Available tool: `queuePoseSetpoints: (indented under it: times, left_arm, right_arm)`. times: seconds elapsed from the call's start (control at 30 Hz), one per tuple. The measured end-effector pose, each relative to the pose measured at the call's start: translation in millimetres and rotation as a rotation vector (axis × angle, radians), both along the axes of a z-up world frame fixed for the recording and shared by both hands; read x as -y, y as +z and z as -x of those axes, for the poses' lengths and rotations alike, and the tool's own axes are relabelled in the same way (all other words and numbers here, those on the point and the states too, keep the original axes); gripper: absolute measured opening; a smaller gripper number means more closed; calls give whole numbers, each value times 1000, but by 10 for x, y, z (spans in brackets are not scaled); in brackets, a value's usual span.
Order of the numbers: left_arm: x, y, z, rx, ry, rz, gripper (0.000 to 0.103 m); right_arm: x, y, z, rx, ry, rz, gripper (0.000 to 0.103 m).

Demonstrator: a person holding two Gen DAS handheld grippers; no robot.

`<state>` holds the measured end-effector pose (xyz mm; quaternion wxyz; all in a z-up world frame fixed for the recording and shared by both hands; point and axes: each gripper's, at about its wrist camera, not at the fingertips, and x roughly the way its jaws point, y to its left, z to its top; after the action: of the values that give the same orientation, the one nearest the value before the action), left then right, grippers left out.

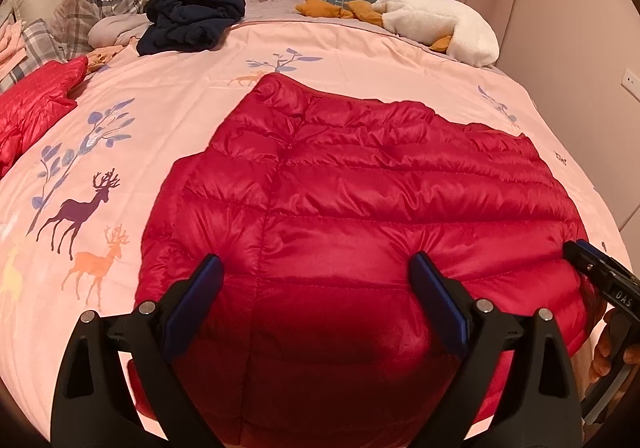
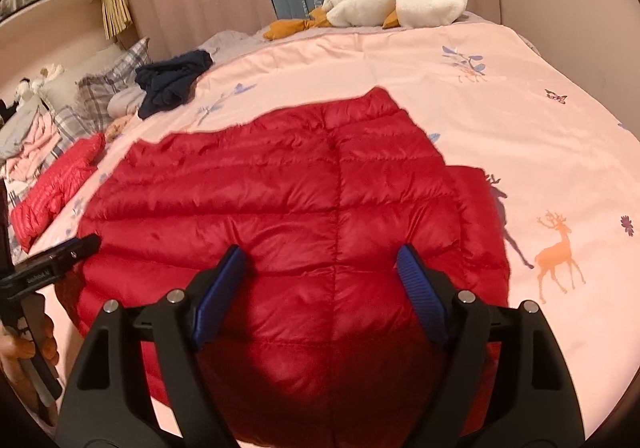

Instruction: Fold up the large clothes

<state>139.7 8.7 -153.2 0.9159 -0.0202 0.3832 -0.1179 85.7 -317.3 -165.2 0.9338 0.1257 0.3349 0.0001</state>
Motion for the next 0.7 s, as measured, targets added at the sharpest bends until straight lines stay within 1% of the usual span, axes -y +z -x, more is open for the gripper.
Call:
queuePoseSetpoints:
  times: [0.13, 0.2, 0.4, 0.7]
  left_arm:
    - [-62, 41, 30, 13, 25, -16, 95]
    - [-102, 58, 36, 17, 40, -24, 95]
    - [-198, 12, -4, -1, 56, -16, 95]
    - [-224, -58, -33, -18, 54, 2, 95]
  right_arm:
    - [83, 109, 103, 30, -27, -7, 80]
    - [110, 125, 120, 29, -34, 1, 80]
    - [121, -37, 36, -29, -40, 16, 80]
    - [134, -154, -54, -47, -34, -24, 82]
